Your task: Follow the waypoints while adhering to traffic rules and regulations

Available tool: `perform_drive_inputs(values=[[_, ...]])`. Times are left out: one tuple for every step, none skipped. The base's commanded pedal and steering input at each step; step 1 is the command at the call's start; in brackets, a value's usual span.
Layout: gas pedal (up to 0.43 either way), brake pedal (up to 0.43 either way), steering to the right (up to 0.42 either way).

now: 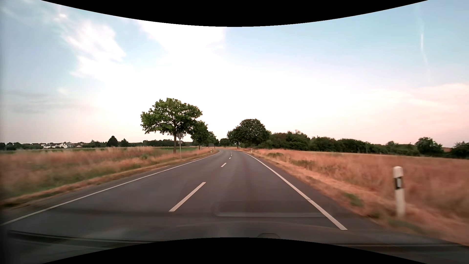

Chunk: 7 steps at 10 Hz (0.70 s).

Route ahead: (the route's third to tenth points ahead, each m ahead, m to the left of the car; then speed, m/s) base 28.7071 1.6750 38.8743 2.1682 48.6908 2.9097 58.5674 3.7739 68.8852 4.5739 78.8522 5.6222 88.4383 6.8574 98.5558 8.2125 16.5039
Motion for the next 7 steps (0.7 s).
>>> perform_drive_inputs(values=[[0.26,0.0,-0.01],[0.26,0.0,-0.01],[0.26,0.0,-0.01],[0.26,0.0,-0.011],[0.26,0.0,-0.01],[0.26,0.0,-0.01],[0.248,0.0,-0.011]])
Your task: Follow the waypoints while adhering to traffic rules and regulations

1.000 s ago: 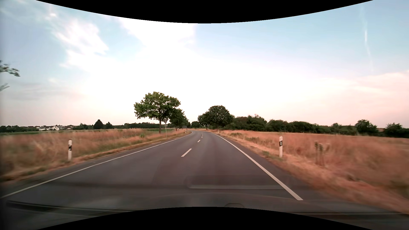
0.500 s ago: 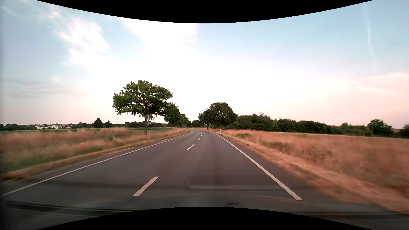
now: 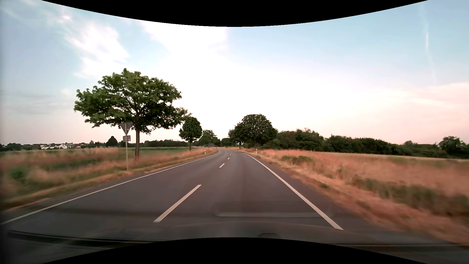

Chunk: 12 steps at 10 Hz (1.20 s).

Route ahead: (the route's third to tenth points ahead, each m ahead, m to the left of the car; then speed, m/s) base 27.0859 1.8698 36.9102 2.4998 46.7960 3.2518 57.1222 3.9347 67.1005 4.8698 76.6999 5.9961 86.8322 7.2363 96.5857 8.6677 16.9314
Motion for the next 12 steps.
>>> perform_drive_inputs(values=[[0.248,0.0,-0.01],[0.248,0.0,-0.01],[0.24,0.0,-0.011],[0.22,0.0,-0.013],[0.209,0.0,-0.015],[0.177,0.0,-0.015],[0.169,0.0,-0.015],[0.15,0.0,-0.015],[0.15,0.0,-0.015],[0.13,0.0,-0.014],[0.098,0.0,-0.012],[0.087,0.0,-0.011]])
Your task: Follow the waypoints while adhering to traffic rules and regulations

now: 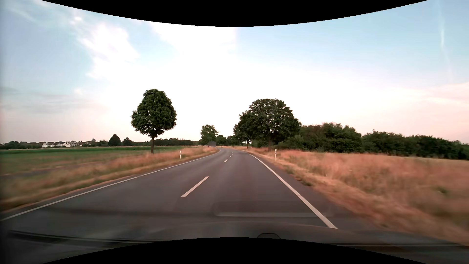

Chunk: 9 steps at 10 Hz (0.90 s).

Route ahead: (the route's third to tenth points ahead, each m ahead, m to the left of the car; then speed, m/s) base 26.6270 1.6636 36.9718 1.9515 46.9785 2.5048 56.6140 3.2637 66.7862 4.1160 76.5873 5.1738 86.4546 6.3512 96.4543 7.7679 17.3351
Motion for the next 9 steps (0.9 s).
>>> perform_drive_inputs(values=[[0.067,0.0,-0.011],[0.047,0.0,-0.011],[0.028,0.0,-0.011],[0.0,0.0,-0.011],[0.0,0.0,-0.011],[0.0,0.0,-0.011],[0.0,0.0,-0.011],[0.0,0.0,-0.01],[0.0,0.0,-0.009]])
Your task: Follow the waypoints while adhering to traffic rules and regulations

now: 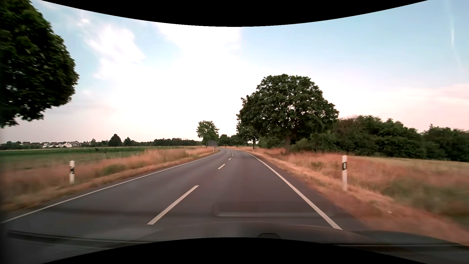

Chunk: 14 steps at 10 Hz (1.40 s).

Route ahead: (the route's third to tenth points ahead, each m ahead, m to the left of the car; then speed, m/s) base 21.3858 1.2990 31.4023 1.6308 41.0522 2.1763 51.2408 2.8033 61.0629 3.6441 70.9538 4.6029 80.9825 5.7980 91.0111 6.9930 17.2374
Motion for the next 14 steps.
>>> perform_drive_inputs(values=[[0.0,0.0,-0.009],[0.0,0.0,-0.009],[0.0,0.0,-0.009],[0.0,0.0,-0.009],[0.028,0.0,-0.009],[0.039,0.0,-0.009],[0.039,0.0,-0.009],[0.039,0.0,-0.009],[0.047,0.0,-0.009],[0.047,0.0,-0.009],[0.047,0.0,-0.009],[0.047,0.0,-0.009],[0.059,0.0,-0.009],[0.059,0.0,-0.009]])
